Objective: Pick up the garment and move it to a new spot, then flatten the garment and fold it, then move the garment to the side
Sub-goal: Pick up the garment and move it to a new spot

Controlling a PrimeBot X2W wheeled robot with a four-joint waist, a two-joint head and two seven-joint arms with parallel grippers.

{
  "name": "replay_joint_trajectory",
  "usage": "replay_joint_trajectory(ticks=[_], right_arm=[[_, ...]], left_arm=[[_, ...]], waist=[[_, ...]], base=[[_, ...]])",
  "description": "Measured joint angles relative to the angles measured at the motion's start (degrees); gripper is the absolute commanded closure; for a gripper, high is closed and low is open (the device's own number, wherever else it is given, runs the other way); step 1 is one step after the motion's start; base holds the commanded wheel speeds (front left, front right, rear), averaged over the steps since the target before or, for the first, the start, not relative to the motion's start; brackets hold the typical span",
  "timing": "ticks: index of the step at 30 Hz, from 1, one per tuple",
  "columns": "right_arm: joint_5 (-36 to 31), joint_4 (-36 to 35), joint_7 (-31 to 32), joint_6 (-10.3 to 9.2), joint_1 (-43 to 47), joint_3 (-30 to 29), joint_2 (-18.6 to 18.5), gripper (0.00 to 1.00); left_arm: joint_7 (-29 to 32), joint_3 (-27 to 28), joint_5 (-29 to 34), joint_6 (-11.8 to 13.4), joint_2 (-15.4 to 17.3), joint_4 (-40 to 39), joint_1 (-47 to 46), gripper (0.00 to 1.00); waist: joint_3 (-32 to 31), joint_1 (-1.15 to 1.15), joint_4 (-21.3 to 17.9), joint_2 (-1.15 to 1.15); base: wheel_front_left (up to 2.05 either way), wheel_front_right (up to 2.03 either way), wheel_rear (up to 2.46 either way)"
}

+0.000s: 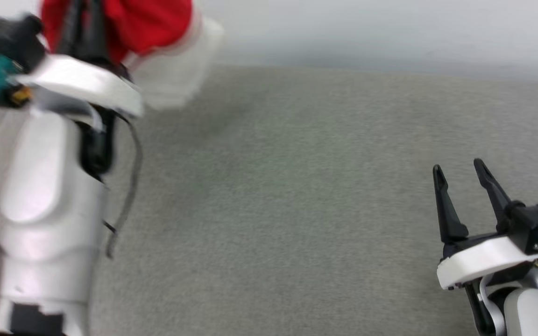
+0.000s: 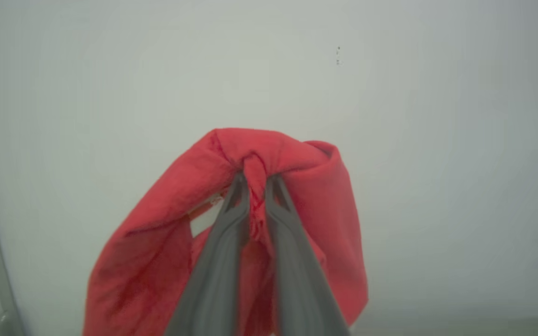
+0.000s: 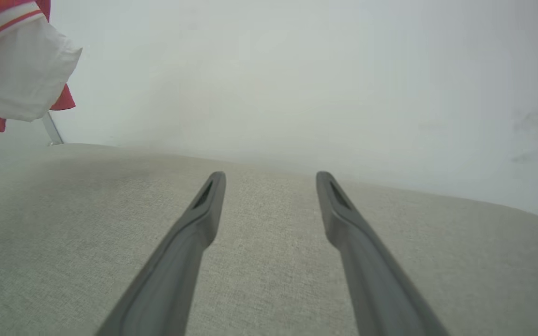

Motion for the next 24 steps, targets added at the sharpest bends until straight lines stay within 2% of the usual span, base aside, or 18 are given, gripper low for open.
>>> replay_joint_trajectory(ticks=[5,10,14,19,20,21,22,24], right_arm=[[1.07,0.08,0.66,0.00,2.77,-0.94,0.11,0.00],[1.44,-0.82,1.88,0.00,4.82,-1.31,0.15,0.00],[1.97,-1.51,2.65,0.00,5.11,-1.10,0.18,0.00],[2.83,-1.75,2.44,0.00,5.14,-1.18,0.15,0.00],[2.89,-1.69,2.31,0.00,5.14,-1.19,0.15,0.00],[2.94,-1.62,2.26,0.00,5.13,-1.21,0.16,0.00],[2.99,-1.56,2.12,0.00,5.11,-1.25,0.19,0.00],[3.30,-1.19,1.77,0.00,5.09,-1.48,0.20,0.00]], left_arm=[[-0.07,-4.00,0.07,0.20,-6.57,-4.61,9.42,1.00],[0.71,-10.80,0.42,0.12,-11.03,-6.43,17.00,1.00],[1.88,-17.90,-0.33,-0.03,-12.78,-4.97,21.80,1.00],[3.34,-25.57,-2.69,-0.11,-13.04,-1.07,26.25,1.00],[3.77,-26.96,-3.22,0.00,-13.02,-0.43,26.80,0.83],[3.85,-28.11,-4.24,0.16,-13.05,-0.08,27.39,0.36],[3.83,-29.04,-4.69,0.68,-13.05,0.35,27.65,0.00],[3.46,-30.65,-5.30,1.07,-12.98,0.90,27.69,0.00]], waist=[[-3.20,0.00,-4.35,0.00],[-5.41,0.00,-9.31,0.00],[-5.79,0.00,-13.16,0.00],[-4.11,0.00,-16.44,0.00],[-3.54,0.00,-16.75,0.00],[-2.99,0.00,-17.00,0.00],[-2.50,0.00,-17.17,0.00],[-1.82,0.01,-17.22,0.00]], base=[[0.00,0.00,0.00],[0.00,0.00,0.00],[0.00,0.00,0.00],[0.00,0.00,0.00],[0.00,0.00,0.00],[0.00,0.00,0.00],[0.00,0.00,0.00],[0.00,0.00,0.00]])
